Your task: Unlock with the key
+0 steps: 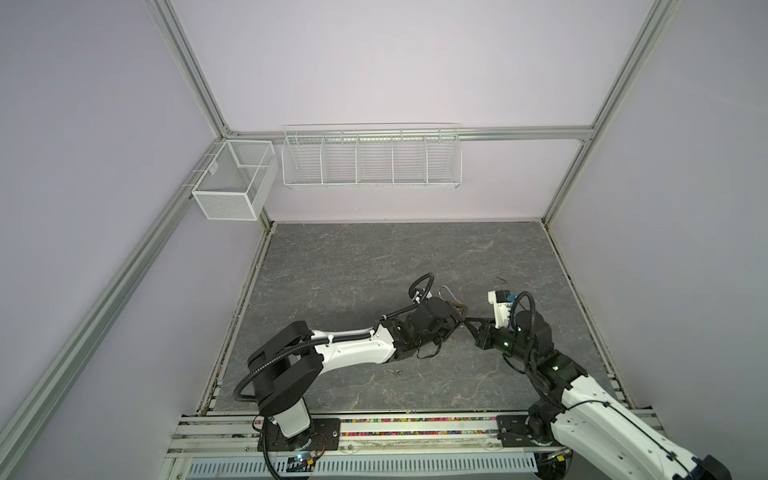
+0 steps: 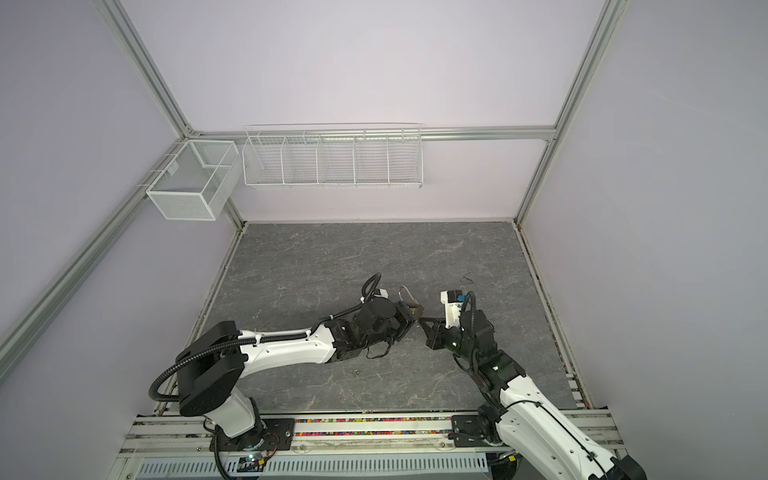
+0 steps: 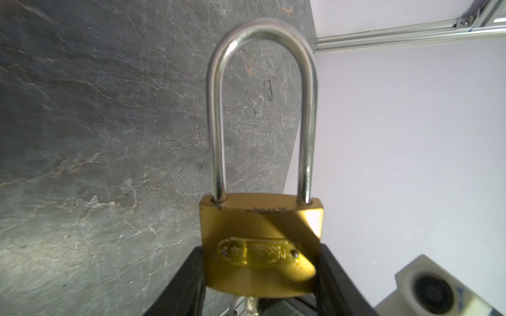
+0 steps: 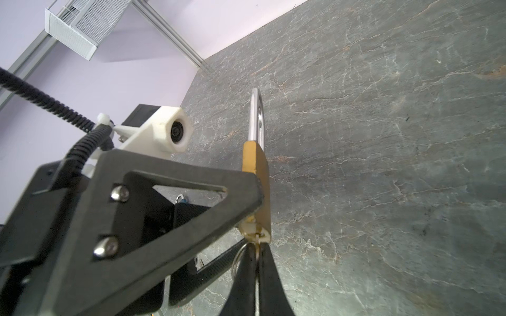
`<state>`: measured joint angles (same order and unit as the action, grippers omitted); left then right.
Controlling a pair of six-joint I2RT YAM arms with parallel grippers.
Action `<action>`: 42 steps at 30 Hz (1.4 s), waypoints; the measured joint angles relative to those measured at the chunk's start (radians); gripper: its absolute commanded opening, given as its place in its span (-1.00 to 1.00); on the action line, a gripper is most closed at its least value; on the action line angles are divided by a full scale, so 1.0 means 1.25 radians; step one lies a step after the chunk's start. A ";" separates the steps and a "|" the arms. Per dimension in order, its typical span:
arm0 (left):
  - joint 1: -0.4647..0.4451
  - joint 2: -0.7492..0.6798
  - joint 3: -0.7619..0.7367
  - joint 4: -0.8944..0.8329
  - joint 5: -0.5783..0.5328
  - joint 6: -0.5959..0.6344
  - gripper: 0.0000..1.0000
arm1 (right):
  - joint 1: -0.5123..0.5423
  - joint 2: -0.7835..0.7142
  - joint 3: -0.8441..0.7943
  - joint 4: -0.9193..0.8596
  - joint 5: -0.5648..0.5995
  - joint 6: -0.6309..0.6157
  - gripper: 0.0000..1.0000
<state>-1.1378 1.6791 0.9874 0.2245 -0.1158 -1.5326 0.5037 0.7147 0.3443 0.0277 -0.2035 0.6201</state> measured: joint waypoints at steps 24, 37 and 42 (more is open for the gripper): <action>0.012 -0.029 -0.081 0.247 -0.051 0.121 -1.00 | -0.047 0.048 -0.037 0.268 -0.080 0.240 -0.88; 0.018 -0.030 -0.079 0.291 -0.036 0.187 -1.00 | -0.061 0.036 -0.020 0.264 -0.091 0.267 -0.37; 0.025 -0.067 -0.048 0.186 0.021 0.207 -1.00 | -0.060 -0.044 0.048 0.039 -0.052 0.169 0.38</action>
<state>-1.1069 1.5948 0.9272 0.4564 -0.0895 -1.2739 0.4290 0.6594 0.4046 0.0769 -0.2687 0.8310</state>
